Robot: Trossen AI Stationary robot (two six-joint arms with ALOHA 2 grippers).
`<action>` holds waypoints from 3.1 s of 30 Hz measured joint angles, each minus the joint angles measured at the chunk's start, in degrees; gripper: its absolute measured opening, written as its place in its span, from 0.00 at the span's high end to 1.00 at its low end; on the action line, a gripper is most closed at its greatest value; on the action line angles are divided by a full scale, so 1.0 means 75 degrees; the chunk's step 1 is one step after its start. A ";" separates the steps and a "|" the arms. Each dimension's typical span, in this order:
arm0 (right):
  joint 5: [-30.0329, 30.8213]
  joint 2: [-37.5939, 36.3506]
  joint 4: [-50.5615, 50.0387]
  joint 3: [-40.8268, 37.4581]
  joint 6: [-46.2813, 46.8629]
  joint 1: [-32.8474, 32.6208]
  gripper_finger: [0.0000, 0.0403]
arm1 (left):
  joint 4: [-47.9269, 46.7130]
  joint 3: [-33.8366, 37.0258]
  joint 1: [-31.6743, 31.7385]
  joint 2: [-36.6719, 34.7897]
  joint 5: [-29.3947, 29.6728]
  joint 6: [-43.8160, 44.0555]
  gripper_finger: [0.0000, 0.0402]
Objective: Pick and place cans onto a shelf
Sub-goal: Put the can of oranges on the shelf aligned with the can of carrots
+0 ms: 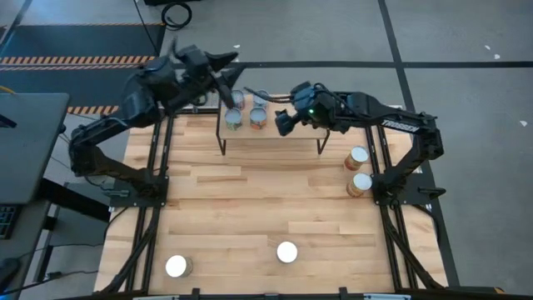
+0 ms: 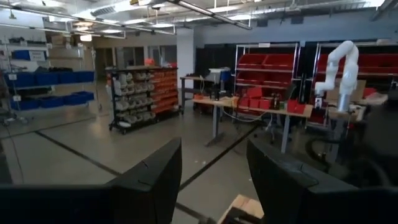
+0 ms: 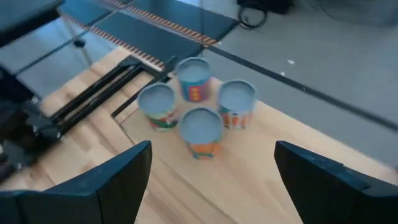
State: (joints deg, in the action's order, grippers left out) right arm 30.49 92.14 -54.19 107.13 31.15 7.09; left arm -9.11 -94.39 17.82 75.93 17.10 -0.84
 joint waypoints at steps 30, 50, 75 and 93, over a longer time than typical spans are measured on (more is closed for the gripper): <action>-0.3258 0.1722 0.2480 0.0003 -0.4346 0.1608 0.61 | -0.6661 0.0000 -0.0216 -0.2098 -0.0198 0.1036 0.53; -0.3554 0.1696 0.2736 0.0003 -0.4799 0.1492 0.61 | -0.5579 -0.0003 -0.0224 -0.2461 0.1099 0.0627 0.53; -0.3275 0.2048 0.3240 0.0000 -0.4625 0.1987 0.61 | -0.5824 -0.0006 -0.0219 -0.2563 0.0283 0.0827 0.53; -0.3046 0.2223 0.2982 -0.1026 -0.5595 0.2049 0.61 | -0.6230 -0.0006 -0.0221 -0.2569 0.0309 0.1629 0.53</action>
State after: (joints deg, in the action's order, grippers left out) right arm 7.65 108.81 -31.83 99.44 -10.81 22.46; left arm -55.83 -94.43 16.16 56.66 19.42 11.38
